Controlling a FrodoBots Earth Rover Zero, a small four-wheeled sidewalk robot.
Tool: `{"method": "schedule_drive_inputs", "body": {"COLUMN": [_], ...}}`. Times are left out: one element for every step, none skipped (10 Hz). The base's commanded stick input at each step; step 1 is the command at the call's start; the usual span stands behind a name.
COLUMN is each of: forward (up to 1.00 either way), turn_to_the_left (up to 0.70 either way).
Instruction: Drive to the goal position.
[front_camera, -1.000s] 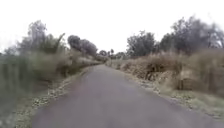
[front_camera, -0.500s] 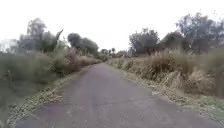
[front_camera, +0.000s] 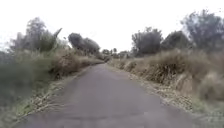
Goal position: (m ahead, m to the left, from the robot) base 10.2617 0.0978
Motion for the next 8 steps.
{"method": "schedule_drive_inputs", "body": {"forward": [0.70, 0.70, 0.70, 0.70, 0.70, 0.70, 0.70, 0.70], "turn_to_the_left": [0.00, 0.00, 0.00, 0.00, 0.00, 0.35, 0.35, 0.35]}}
